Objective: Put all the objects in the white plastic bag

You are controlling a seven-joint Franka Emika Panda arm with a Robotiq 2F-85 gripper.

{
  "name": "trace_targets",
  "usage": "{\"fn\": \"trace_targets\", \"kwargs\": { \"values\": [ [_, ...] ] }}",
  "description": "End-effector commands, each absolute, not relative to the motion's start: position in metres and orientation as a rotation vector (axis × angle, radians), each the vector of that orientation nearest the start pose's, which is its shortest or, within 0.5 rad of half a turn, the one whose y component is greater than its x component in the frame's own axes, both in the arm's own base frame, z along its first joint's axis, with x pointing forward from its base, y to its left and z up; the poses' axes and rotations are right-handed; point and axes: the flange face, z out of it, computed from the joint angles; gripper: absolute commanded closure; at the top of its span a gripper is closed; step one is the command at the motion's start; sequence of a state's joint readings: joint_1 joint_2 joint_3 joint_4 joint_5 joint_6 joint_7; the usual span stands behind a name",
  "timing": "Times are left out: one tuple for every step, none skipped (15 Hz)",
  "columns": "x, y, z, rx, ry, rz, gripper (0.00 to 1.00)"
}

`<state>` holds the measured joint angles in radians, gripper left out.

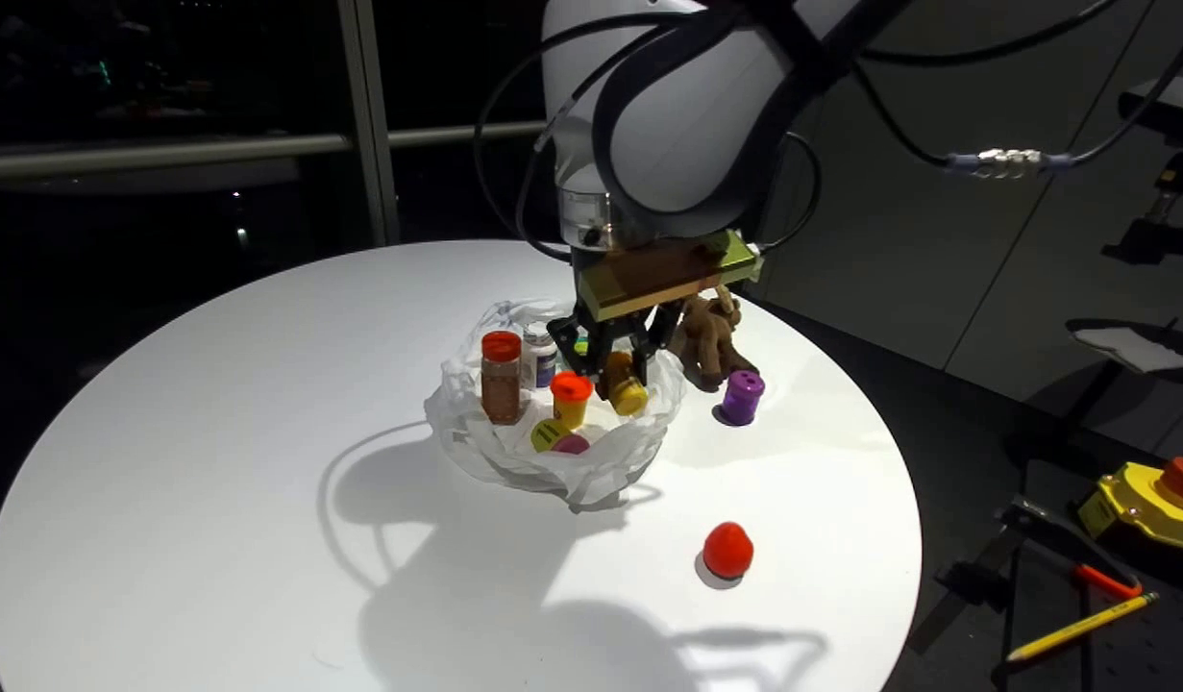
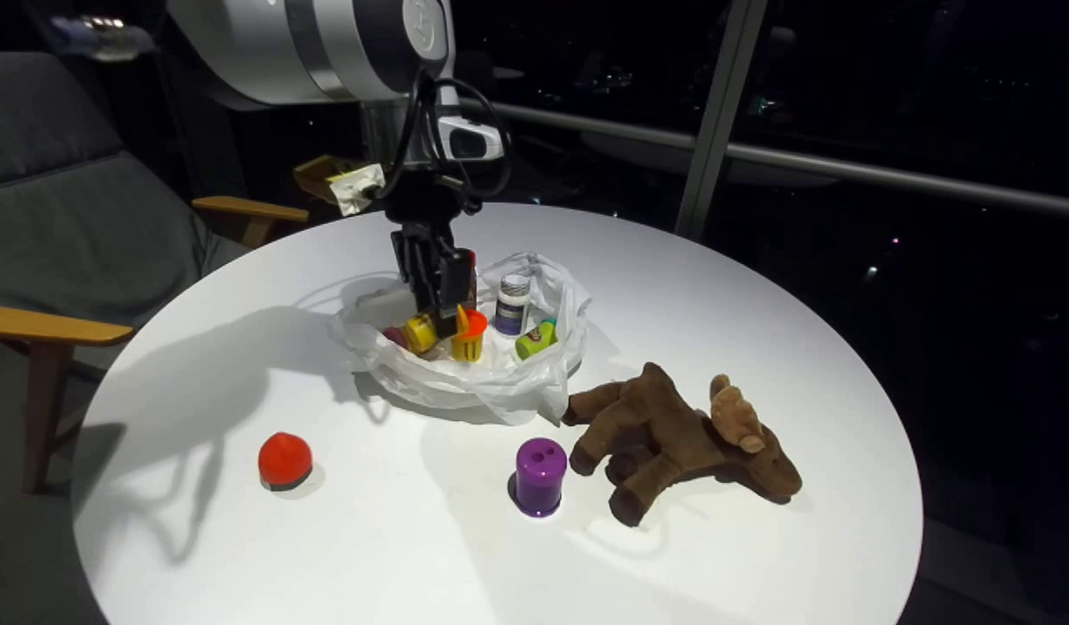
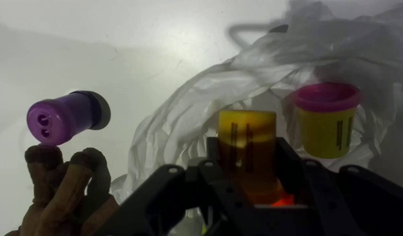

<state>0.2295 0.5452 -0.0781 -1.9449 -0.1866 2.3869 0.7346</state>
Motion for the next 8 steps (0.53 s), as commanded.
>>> {"fn": "trace_targets", "kwargs": {
  "values": [
    [0.637, 0.086, 0.188, -3.264, 0.831, -0.061, 0.81],
    [0.643, 0.081, 0.185, -3.27, 0.855, -0.075, 0.81],
    [0.646, 0.077, 0.182, -3.275, 0.868, -0.082, 0.81],
    [0.649, 0.073, 0.179, -3.284, 0.881, -0.084, 0.81],
    [0.65, 0.069, 0.175, -3.291, 0.889, -0.083, 0.81],
    [0.652, 0.066, 0.171, -3.299, 0.897, -0.077, 0.74],
    [0.652, 0.063, 0.168, -3.308, 0.904, -0.078, 0.31],
    [0.653, 0.06, 0.166, -3.312, 0.911, -0.078, 0.31]
  ]
}}
